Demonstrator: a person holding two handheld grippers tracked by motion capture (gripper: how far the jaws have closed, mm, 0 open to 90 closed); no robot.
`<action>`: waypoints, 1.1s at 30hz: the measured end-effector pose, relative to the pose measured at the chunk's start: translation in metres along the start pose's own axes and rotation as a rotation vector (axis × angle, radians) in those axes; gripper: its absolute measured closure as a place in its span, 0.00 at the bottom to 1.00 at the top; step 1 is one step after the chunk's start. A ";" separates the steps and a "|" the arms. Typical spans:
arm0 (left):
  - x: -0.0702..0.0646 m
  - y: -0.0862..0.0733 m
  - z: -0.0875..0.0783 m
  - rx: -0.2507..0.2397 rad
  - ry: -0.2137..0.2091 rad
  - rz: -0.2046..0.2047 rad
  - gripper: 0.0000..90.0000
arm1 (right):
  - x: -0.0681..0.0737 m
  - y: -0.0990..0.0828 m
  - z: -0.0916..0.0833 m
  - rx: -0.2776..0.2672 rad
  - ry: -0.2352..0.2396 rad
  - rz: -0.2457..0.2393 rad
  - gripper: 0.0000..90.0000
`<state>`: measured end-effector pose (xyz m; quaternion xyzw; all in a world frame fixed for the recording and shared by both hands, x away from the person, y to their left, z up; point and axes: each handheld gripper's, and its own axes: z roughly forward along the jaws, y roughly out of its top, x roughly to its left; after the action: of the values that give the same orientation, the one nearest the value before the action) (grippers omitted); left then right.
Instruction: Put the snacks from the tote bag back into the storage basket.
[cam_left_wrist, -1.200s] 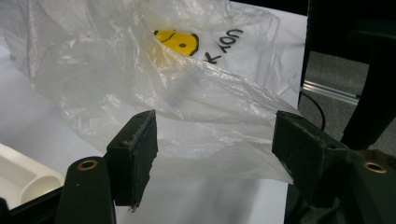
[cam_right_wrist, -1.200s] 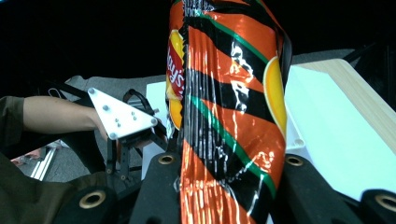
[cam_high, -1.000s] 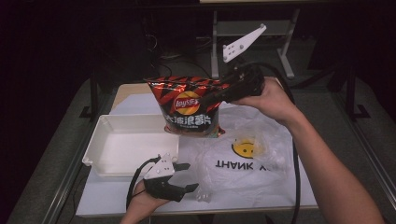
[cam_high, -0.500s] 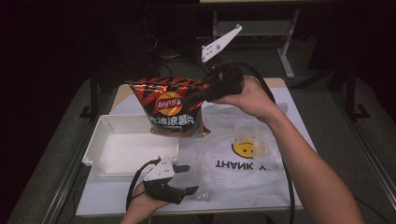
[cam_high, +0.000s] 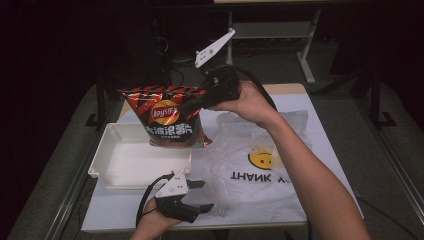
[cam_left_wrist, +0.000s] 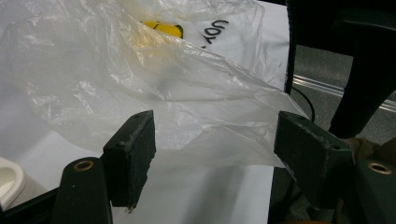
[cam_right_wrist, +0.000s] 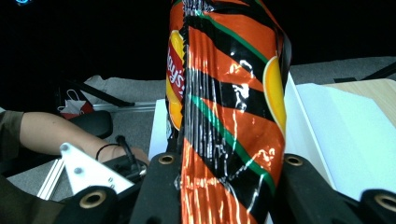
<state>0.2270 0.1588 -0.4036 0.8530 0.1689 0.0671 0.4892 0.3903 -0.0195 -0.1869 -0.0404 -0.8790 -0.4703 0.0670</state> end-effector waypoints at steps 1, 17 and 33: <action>0.000 0.000 0.000 -0.004 -0.003 -0.002 0.32 | -0.001 0.001 0.003 0.001 0.000 -0.006 0.80; -0.005 -0.007 -0.010 -0.012 -0.002 0.003 0.32 | -0.015 0.008 0.042 0.012 0.034 0.015 0.81; -0.004 -0.008 -0.010 -0.007 0.005 -0.003 0.32 | -0.031 -0.001 0.084 0.027 0.079 0.040 0.81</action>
<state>0.2183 0.1693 -0.4054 0.8509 0.1711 0.0694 0.4919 0.4141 0.0491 -0.2385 -0.0385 -0.8810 -0.4580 0.1119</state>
